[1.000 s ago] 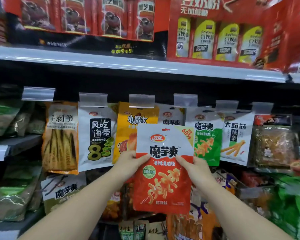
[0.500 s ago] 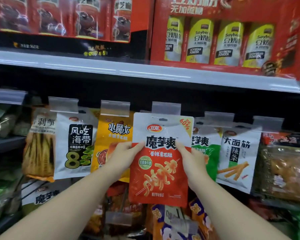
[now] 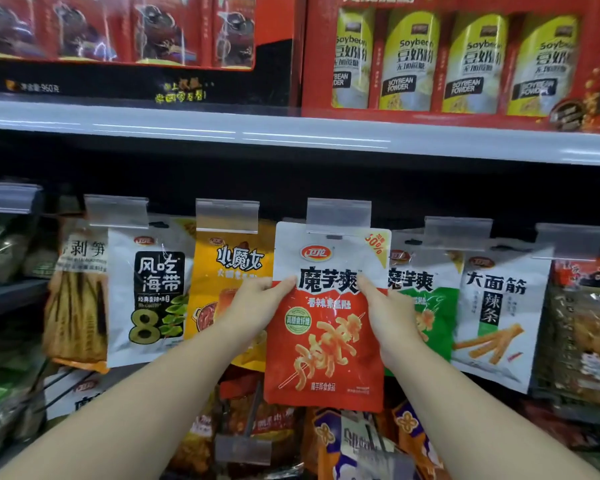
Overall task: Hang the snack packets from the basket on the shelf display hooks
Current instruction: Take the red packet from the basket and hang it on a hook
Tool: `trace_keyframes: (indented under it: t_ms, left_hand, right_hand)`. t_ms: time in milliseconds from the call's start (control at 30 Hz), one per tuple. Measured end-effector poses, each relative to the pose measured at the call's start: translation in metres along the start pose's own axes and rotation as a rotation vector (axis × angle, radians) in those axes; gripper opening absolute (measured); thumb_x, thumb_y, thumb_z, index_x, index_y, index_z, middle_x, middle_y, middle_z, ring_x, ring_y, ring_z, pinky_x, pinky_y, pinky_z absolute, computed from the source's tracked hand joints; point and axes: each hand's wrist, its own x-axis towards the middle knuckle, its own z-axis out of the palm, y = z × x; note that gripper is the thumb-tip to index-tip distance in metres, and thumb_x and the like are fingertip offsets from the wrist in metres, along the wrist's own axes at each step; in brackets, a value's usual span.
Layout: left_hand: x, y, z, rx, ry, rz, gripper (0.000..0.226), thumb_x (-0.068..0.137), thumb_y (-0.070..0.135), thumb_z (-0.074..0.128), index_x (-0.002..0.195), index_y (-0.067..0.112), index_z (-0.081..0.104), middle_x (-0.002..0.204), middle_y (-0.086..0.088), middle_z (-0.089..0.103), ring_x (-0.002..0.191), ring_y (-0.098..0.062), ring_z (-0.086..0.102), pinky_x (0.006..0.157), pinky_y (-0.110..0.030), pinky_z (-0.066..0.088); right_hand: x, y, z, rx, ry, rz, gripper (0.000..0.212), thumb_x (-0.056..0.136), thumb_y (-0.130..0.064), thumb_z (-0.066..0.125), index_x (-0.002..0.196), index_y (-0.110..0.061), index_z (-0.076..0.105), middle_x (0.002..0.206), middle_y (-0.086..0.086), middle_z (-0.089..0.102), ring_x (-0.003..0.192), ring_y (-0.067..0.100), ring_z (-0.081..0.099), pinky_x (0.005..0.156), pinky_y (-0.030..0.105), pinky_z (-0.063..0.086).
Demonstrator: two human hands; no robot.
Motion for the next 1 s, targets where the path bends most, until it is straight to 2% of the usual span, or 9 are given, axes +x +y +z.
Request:
trace_keyframes:
  t_ms: [267,333,400,533,667,767,833,900,1000]
  left_hand:
    - [0.009,-0.006,-0.002,-0.088,0.027,0.103,0.033,0.092,0.036,0.058,0.091,0.005,0.070,0.080,-0.005,0.076,0.073,-0.019,0.074,0.059,-0.028,0.056]
    - [0.009,-0.008,-0.003,-0.114,0.026,0.112,0.033,0.093,0.035,0.058,0.090,0.004,0.069,0.081,-0.006,0.076,0.076,-0.022,0.074,0.061,-0.030,0.057]
    - [0.010,-0.007,-0.003,-0.127,0.025,0.112,0.034,0.093,0.034,0.058,0.092,0.002,0.069,0.082,-0.007,0.076,0.076,-0.022,0.074,0.066,-0.033,0.059]
    - [0.011,-0.001,-0.005,-0.150,0.022,0.137,0.035,0.092,0.034,0.059,0.091,0.001,0.072,0.085,-0.010,0.077,0.080,-0.028,0.074,0.076,-0.041,0.060]
    - [0.012,0.003,-0.001,-0.111,0.018,0.159,0.034,0.092,0.035,0.060,0.084,0.003,0.071,0.081,-0.009,0.077,0.075,-0.026,0.074,0.070,-0.039,0.061]
    - [0.011,0.003,0.004,-0.115,0.019,0.118,0.031,0.093,0.036,0.059,0.074,0.013,0.069,0.076,-0.006,0.077,0.067,-0.018,0.074,0.051,-0.025,0.056]
    - [0.012,0.003,0.006,-0.123,0.039,0.103,0.031,0.093,0.037,0.058,0.073,0.016,0.068,0.075,-0.003,0.077,0.065,-0.015,0.074,0.048,-0.021,0.052]
    - [0.013,0.003,0.007,-0.133,0.054,0.093,0.031,0.093,0.038,0.057,0.075,0.016,0.068,0.077,-0.003,0.077,0.067,-0.016,0.074,0.052,-0.023,0.052]
    - [0.015,0.002,0.008,-0.133,0.080,0.081,0.032,0.093,0.038,0.057,0.070,0.018,0.065,0.077,-0.004,0.077,0.068,-0.018,0.074,0.055,-0.026,0.053]
  right_hand:
    - [-0.001,-0.005,-0.001,-0.043,0.005,-0.123,0.046,0.085,-0.050,0.062,0.078,-0.005,0.066,0.083,0.024,0.071,0.072,0.040,0.068,0.067,0.040,0.053]
    - [-0.002,-0.008,0.000,-0.040,0.010,-0.119,0.047,0.085,-0.050,0.063,0.075,-0.004,0.065,0.077,0.021,0.071,0.071,0.037,0.069,0.067,0.042,0.054]
    - [-0.002,-0.008,0.000,-0.030,0.015,-0.118,0.043,0.083,-0.053,0.064,0.071,-0.012,0.061,0.070,0.016,0.065,0.064,0.030,0.063,0.064,0.037,0.049]
    - [0.000,-0.004,0.002,-0.027,0.045,-0.121,0.051,0.071,-0.065,0.063,0.074,-0.015,0.057,0.069,0.012,0.057,0.063,0.023,0.056,0.064,0.035,0.044]
    - [0.002,-0.002,0.001,-0.004,0.065,-0.062,0.059,0.057,-0.072,0.063,0.077,-0.018,0.055,0.072,0.011,0.055,0.066,0.024,0.055,0.071,0.042,0.053]
    - [0.005,0.000,0.000,0.008,0.057,-0.038,0.062,0.051,-0.073,0.062,0.081,-0.019,0.055,0.073,0.012,0.057,0.066,0.025,0.056,0.080,0.055,0.053]
    - [0.006,0.000,0.000,0.002,0.059,-0.040,0.064,0.050,-0.074,0.062,0.080,-0.018,0.054,0.073,0.012,0.058,0.066,0.026,0.057,0.075,0.051,0.055]
    - [0.007,-0.002,0.001,-0.006,0.061,-0.053,0.064,0.050,-0.075,0.061,0.076,-0.017,0.052,0.072,0.012,0.056,0.066,0.025,0.056,0.068,0.040,0.048]
    - [0.010,-0.002,0.004,-0.030,0.059,-0.055,0.060,0.055,-0.074,0.061,0.072,-0.017,0.049,0.070,0.011,0.053,0.064,0.023,0.053,0.066,0.037,0.041]
